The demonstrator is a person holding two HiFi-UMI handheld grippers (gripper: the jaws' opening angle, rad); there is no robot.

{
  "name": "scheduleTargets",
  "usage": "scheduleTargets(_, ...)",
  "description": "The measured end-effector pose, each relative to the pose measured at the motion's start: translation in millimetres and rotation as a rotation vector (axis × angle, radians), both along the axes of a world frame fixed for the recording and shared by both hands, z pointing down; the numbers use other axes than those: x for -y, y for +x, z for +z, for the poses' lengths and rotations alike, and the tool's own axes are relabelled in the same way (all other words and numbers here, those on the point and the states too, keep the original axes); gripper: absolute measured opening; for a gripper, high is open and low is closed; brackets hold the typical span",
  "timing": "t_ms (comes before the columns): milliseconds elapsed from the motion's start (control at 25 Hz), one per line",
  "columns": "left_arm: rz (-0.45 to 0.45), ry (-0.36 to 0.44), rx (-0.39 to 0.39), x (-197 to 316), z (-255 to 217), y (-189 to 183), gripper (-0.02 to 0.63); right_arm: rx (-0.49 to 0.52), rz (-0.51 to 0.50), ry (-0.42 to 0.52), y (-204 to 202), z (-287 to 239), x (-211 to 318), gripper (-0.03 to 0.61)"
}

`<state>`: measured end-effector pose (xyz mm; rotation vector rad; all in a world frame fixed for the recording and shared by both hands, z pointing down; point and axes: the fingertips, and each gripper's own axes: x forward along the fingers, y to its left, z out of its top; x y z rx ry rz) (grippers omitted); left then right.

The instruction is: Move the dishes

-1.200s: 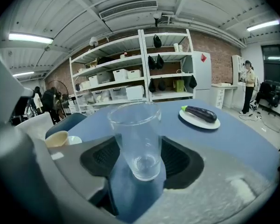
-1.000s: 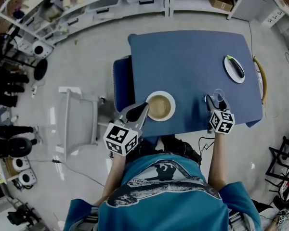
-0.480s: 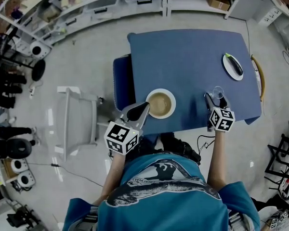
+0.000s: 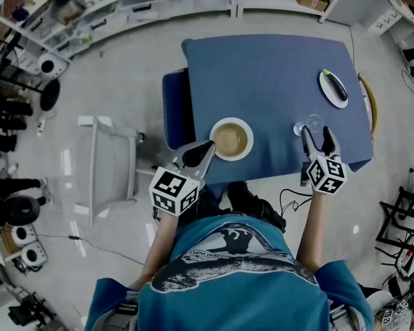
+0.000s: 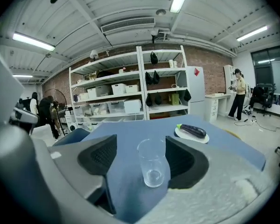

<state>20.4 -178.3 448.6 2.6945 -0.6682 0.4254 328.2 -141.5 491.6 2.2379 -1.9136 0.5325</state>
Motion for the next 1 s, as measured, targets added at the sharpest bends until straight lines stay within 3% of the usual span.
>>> scheduleTargets(200, 0.007, -0.005, -0.008, -2, 0, -1, 0.013, 0.031, -0.081, 0.052, -35, -30, 7, 0.303)
scheduleTargets(360, 0.000, -0.008, -0.011, -2, 1, -7, 0.012, 0.092, -0.183, 0.038, -84, -24, 20, 0.290)
scheduleTargets(680, -0.045, -0.013, -0.014, 4, 2, -27, 0.013, 0.205, -0.346, -0.077, -169, 25, 39, 0.252)
scheduleTargets(1000, -0.141, -0.020, -0.014, 11, 4, -56, 0.014, 0.220, -0.407, -0.268, -193, 82, 44, 0.224)
